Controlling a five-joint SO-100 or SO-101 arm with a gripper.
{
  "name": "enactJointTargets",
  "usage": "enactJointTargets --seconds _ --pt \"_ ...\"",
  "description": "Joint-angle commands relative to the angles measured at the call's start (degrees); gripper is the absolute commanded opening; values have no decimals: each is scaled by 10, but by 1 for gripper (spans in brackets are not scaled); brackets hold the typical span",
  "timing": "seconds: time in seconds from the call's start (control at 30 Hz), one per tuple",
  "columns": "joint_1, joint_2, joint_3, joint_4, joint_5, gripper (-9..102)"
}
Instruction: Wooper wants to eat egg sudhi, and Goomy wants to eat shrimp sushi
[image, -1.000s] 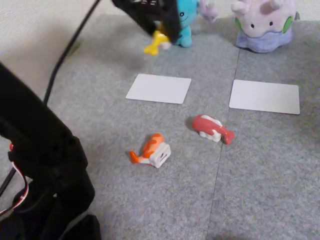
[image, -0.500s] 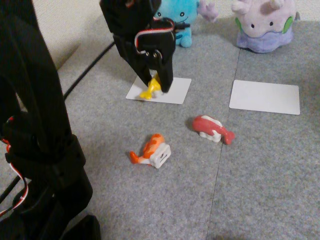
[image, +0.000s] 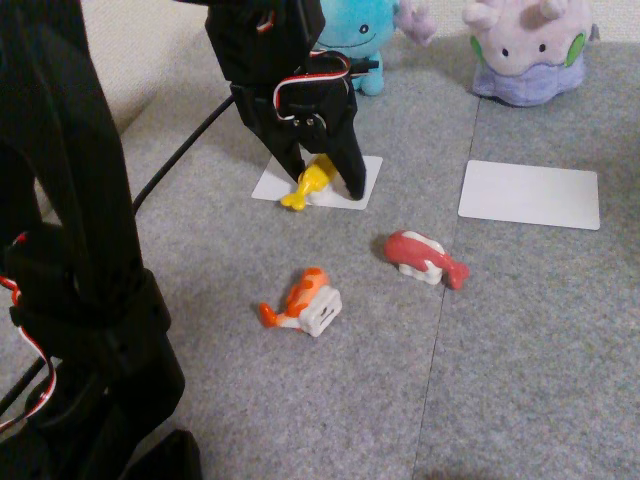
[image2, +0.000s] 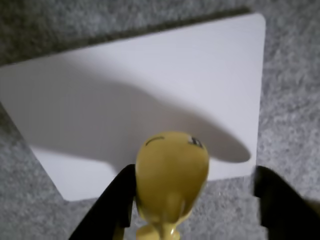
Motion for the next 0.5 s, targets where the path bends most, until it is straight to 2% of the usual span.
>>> enactJointTargets --seconds 0.0,0.3,0.47 --pt "-3 68 -30 18 -5 30" --pt "-23 210 -24 147 -14 30" --pt "-23 273 -18 265 -38 30"
